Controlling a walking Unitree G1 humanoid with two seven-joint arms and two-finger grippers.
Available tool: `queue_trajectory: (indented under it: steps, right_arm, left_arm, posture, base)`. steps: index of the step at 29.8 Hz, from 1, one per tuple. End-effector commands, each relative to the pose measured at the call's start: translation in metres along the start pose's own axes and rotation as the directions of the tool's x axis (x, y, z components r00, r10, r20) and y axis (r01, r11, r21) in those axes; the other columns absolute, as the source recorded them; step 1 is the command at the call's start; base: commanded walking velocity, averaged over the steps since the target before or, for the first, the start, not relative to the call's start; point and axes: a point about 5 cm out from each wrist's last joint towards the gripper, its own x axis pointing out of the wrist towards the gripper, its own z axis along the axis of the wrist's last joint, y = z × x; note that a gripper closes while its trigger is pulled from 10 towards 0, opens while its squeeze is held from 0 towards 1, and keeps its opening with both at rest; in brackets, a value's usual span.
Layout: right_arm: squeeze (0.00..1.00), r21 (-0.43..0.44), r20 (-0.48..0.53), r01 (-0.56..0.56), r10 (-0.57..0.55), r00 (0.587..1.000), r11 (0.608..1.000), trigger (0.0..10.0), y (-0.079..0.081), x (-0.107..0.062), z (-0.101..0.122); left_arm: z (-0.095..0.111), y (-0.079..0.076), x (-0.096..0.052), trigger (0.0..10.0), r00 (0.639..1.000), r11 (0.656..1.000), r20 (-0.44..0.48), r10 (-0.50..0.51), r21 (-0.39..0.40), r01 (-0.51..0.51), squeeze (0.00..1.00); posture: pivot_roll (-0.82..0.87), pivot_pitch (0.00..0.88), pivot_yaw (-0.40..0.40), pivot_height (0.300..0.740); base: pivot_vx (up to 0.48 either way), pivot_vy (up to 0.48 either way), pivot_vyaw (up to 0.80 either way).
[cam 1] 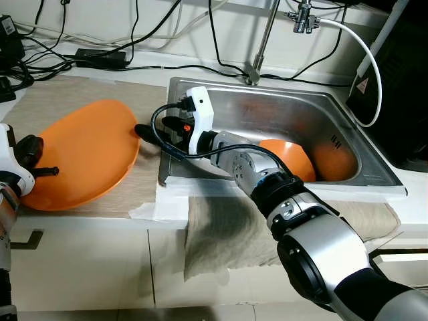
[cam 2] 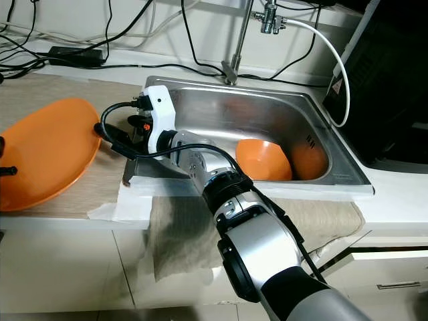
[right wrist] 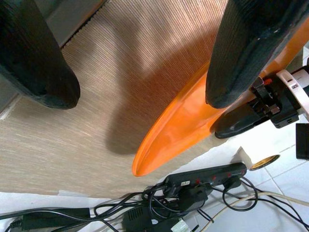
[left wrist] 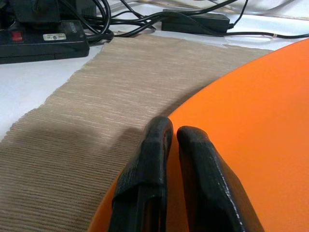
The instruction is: Kitchen organization
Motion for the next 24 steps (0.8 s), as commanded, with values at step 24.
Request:
queue_trajectory:
  steps: [24]
  right_arm:
    - [0.0,0.092,0.014,-0.293,0.293,0.956,0.952,10.0,0.1032,0.0571,-0.0197]
  left_arm:
    - [-0.0639,-0.007,-0.0091,10.0,0.96,0.999,-0.279,-0.017,-0.052,0.002,0.0]
  posture:
    - [0.25,0.004,-0.192,0.74]
  base:
    - [0.0,0.0,0.0]
